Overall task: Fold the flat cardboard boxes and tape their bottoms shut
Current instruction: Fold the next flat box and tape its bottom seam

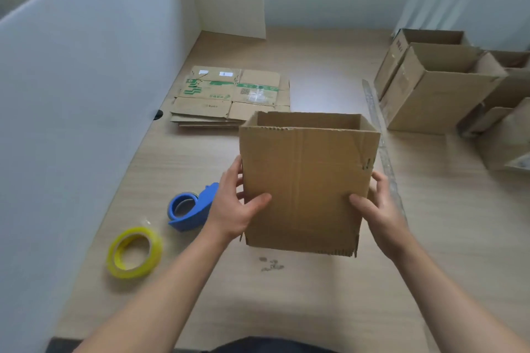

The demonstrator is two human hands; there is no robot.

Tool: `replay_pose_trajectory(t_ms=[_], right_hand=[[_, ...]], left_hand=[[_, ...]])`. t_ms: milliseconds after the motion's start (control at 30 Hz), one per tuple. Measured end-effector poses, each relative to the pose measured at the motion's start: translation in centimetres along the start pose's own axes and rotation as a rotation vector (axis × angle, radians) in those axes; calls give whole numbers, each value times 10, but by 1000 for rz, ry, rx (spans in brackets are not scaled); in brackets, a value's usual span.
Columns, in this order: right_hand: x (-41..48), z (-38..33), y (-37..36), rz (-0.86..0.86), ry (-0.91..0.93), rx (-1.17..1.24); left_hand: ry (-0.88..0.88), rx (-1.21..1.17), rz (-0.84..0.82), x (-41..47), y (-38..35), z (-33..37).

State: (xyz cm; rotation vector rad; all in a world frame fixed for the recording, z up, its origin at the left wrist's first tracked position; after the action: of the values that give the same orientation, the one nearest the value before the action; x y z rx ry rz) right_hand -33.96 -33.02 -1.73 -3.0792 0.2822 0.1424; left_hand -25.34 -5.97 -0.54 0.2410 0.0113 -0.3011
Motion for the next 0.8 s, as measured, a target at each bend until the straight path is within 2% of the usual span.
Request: replay_pose_trajectory(t_ms=[233, 367, 467, 533, 667, 800], right_hand=[[-17, -2, 0, 5, 98, -107], [-22, -11, -4, -9, 156, -265], [-27, -13, -10, -46, 188, -370], [-27, -11, -13, -50, 187, -366], [-27, -6, -15, -7, 167, -261], [-28, -3, -8, 100, 130, -201]], left_hand=[[6, 94, 40, -39, 7, -19], [-56, 130, 31, -46, 17, -15], [-165, 300, -10, -50, 19, -5], [-194, 334, -28, -51, 18, -3], [-95, 210, -2, -47, 19, -4], [-33, 277, 78, -35, 23, 2]])
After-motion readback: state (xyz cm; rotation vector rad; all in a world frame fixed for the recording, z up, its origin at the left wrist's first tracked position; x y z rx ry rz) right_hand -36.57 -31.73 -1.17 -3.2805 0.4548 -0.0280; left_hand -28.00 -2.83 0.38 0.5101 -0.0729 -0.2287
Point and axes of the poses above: each hand's wrist, its own x-axis towards the middle knuckle, its own y-axis out of the back of the hand, z = x × y, the point moved 10 cm from there along x, towards the middle knuckle, and after that the axes turned 2 degrees about -z, right-handed, at the moved point
